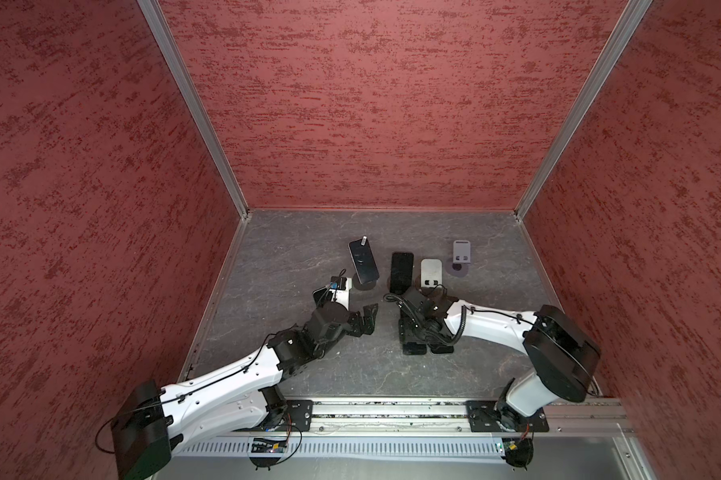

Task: Remove the phone from the phone stand
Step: 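Lower the held phone flat beside the first phone on the table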

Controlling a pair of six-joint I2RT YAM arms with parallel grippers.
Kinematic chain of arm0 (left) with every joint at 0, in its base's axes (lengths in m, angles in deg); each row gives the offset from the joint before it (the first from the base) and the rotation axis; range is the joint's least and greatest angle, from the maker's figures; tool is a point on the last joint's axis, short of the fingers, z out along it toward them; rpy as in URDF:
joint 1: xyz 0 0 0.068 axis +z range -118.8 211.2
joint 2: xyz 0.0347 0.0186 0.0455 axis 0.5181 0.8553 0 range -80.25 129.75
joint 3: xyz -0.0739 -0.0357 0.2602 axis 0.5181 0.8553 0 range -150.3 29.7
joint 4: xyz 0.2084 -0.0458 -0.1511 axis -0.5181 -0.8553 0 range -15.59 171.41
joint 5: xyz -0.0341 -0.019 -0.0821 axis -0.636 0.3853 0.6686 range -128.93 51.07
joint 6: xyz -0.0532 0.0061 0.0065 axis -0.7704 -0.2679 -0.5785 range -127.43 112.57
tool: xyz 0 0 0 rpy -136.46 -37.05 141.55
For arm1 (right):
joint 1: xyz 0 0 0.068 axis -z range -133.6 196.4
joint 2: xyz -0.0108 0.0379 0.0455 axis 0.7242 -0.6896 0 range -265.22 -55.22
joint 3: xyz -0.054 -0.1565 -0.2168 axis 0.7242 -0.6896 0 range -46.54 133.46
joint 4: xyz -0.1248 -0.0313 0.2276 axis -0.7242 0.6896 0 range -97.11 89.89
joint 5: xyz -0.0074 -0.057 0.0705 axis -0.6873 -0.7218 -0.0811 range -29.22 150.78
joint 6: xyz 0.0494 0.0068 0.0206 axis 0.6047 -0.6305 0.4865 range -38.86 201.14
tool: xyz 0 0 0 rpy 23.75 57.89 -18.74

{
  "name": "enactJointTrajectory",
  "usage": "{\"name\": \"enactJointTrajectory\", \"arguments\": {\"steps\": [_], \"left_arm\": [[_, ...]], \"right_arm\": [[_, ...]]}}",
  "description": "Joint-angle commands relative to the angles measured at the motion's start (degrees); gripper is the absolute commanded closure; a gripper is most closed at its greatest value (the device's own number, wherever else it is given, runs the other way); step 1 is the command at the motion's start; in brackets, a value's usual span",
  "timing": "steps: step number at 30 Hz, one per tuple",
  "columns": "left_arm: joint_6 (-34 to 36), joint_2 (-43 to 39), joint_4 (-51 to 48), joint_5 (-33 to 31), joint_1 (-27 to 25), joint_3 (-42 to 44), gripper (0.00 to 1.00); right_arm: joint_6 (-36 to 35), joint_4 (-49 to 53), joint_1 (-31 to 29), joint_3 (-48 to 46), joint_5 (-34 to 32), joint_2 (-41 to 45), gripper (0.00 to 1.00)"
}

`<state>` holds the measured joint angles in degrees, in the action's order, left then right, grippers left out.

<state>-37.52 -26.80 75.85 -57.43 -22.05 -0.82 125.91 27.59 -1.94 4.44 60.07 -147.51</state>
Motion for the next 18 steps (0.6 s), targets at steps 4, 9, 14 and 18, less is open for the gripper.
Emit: {"name": "enactJointTrajectory", "arguments": {"steps": [4, 9, 14, 18], "left_arm": [[1.0, -1.2, 0.5, -1.0, 0.4, 1.5, 0.01], [1.1, -1.8, 0.7, -1.0, 0.6, 2.1, 0.01], [1.0, -2.5, 0.9, -1.0, 0.8, 2.7, 0.0], [1.0, -3.0, 0.8, -0.8, 1.0, 3.0, 0.01]], "right_arm": [[2.7, 4.8, -1.7, 2.4, -3.9, -3.1, 0.28], [3.2, 4.8, -2.5, 2.7, -3.8, -4.5, 0.26], [2.9, 3.3, -2.5, 2.7, -2.5, -5.2, 0.25], [2.4, 3.2, -2.6, 3.0, -2.6, -6.1, 0.23]]}}
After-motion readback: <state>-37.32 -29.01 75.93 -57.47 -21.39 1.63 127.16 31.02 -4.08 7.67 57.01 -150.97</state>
